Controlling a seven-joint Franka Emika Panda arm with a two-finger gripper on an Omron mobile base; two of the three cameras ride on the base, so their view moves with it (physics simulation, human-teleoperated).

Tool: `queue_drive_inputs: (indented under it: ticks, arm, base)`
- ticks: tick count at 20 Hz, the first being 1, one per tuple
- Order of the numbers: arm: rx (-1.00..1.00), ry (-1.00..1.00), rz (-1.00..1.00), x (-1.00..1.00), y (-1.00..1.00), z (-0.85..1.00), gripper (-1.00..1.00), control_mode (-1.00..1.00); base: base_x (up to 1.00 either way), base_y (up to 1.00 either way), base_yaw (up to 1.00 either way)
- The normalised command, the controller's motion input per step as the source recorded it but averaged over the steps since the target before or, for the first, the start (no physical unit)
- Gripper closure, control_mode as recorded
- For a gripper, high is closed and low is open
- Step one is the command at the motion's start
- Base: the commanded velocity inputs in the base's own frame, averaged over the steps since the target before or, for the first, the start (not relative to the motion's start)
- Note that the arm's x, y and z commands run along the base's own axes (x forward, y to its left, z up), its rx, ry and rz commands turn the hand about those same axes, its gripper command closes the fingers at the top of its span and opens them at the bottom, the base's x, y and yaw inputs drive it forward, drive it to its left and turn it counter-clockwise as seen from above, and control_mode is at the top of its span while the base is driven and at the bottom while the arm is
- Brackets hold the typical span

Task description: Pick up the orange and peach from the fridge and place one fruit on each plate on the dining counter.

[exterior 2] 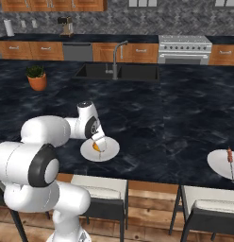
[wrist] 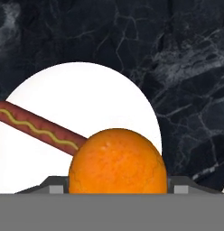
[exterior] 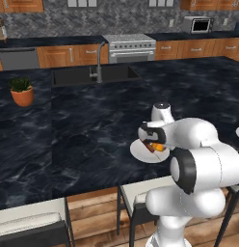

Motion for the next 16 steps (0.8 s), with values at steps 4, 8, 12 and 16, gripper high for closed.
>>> queue_drive_inputs:
  ticks: [4,8,12,16]
  arm:
    - [0.00,0.00,-0.04,0.18,0.04,-0.16,1.00,-1.00]
    - [0.00,0.00,0.00,0.22,0.00,-0.07,1.00,-1.00]
    - [0.00,0.00,0.00,0.11,0.00,-0.14,1.00,-1.00]
    - [0.00,0.00,0.00,0.00,0.00,-0.19,1.00,-1.00]
  base:
    - [0.00,0.00,0.00]
    - [0.00,0.00,0.00]
    - [0.00,0.00,0.00]
    - [0.00,0.00,0.00]
